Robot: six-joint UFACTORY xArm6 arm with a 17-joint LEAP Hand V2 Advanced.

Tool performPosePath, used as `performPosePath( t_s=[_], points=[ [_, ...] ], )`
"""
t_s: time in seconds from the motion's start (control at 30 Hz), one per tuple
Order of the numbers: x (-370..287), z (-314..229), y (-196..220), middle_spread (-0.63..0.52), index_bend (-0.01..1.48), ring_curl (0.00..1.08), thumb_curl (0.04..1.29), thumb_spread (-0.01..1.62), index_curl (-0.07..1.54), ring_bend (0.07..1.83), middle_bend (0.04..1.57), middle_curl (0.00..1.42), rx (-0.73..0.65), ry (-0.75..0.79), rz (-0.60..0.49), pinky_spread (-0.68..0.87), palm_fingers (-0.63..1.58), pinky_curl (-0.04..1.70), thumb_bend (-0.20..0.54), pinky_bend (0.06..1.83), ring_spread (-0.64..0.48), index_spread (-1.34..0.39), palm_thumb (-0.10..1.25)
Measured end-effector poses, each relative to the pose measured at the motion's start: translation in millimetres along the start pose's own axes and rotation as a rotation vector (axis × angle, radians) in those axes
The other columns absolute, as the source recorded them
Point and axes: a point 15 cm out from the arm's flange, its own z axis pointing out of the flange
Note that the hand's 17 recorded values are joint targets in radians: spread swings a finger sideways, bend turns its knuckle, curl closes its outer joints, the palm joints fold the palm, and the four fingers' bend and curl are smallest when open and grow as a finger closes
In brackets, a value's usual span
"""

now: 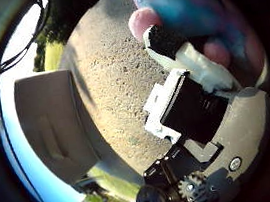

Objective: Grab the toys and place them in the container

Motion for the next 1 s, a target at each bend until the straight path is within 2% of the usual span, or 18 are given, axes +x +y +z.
performPosePath(
  t_s=[0.07,0.2,0.33,0.53,0.67,1.0],
  points=[
    [-1.8,-3.9,2.0,-0.03,0.18,0.51,0.42,1.11,0.10,1.14,0.77,0.58,-0.008,0.000,-0.007,0.46,1.11,0.51,-0.008,1.10,0.15,-0.21,0.69],
    [-4.2,-9.2,1.3,-0.08,0.23,0.58,0.44,1.10,0.07,1.26,0.94,0.68,-0.004,-0.001,-0.038,0.42,1.07,0.57,-0.002,1.11,0.07,-0.31,0.78],
    [-4.5,-13.8,-0.8,-0.13,0.40,0.64,0.49,1.06,0.04,1.30,1.06,0.78,0.005,-0.010,-0.039,0.35,1.11,0.66,0.013,1.25,-0.01,-0.45,0.92],
    [-10.6,-40.1,0.3,-0.16,0.61,0.69,0.56,1.05,0.02,1.36,1.12,0.87,0.008,-0.014,-0.052,0.27,1.06,0.77,-0.003,1.36,-0.06,-0.60,1.00],
    [-17.1,-66.3,6.2,-0.18,0.71,0.72,0.60,1.07,-0.01,1.38,1.15,0.92,-0.003,-0.022,-0.073,0.23,1.03,0.81,-0.015,1.40,-0.08,-0.69,1.00],
    [-45.2,-117.4,38.9,-0.20,0.87,0.76,0.66,1.10,-0.02,1.43,1.19,1.01,-0.080,-0.111,-0.144,0.18,0.94,0.88,-0.015,1.45,-0.10,-0.84,0.98]
  ],
)
